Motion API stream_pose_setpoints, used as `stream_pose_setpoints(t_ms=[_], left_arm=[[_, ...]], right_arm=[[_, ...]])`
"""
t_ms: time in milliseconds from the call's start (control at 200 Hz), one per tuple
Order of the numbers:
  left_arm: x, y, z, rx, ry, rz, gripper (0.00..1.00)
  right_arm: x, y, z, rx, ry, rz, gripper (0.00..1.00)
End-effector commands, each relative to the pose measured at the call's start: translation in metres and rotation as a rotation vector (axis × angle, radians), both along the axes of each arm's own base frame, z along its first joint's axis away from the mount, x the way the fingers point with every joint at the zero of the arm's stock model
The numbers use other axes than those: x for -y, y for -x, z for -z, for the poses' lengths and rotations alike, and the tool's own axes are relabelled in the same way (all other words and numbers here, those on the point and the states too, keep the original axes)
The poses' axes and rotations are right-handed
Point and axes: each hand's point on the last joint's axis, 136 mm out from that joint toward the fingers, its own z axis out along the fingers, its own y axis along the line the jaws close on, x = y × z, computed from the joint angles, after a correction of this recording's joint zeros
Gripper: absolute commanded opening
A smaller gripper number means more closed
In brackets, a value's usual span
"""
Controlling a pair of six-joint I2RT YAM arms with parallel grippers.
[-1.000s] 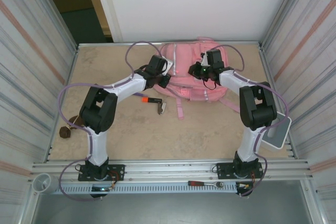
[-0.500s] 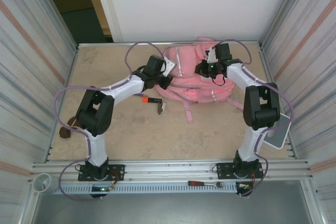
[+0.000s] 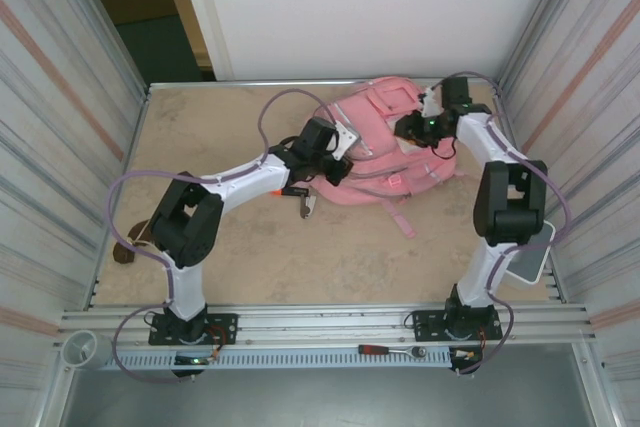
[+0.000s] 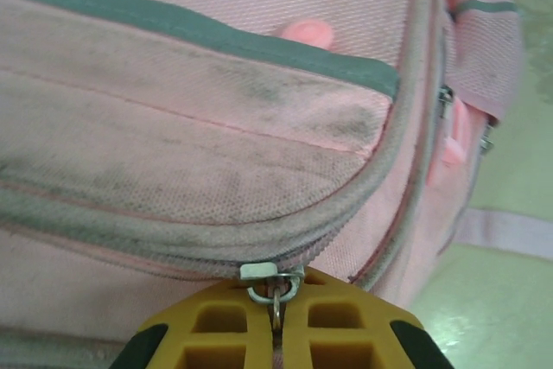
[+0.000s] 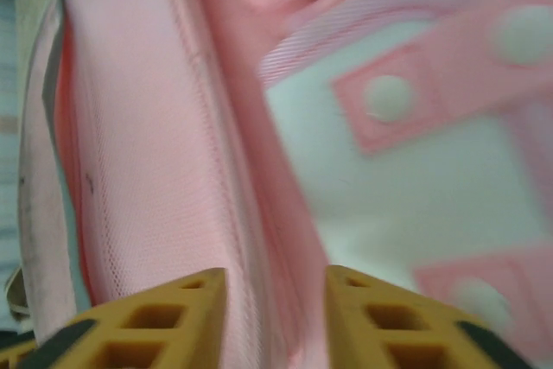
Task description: Pack the student bag
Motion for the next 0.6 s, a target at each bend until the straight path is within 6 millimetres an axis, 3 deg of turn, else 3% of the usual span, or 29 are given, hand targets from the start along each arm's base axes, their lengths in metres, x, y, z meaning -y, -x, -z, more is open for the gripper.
stream_pose_setpoints(t_ms=[0,120,245,321,426,596], left_arm=[[0.020,0.000,-0.022,-0.017,0.086,0.011,0.00],[0.026,0.001,-0.026,-0.008,0.103,0.014,0.00],[0.028,0.002,-0.023,-0.013,0.103,0.018,0.00],[0.028,0.002,-0.020,-0.013,0.098,0.020,0.00],[0.027,0.003,-0.019,-0.015,0.093,0.024,0.00],[0.027,0.004,-0.016,-0.017,0.089,0.031,0.00]], right_arm=[[0.016,0.020,-0.030,0.066,0.010,0.073,0.44],[0.023,0.051,-0.021,0.057,-0.035,0.160,0.57],[0.003,0.079,0.000,0.016,-0.142,0.192,0.69],[-0.007,0.090,0.013,-0.003,-0.132,0.204,0.72],[-0.009,0.091,0.028,-0.002,-0.104,0.255,0.74],[-0.003,0.077,0.034,0.022,-0.094,0.322,0.73]])
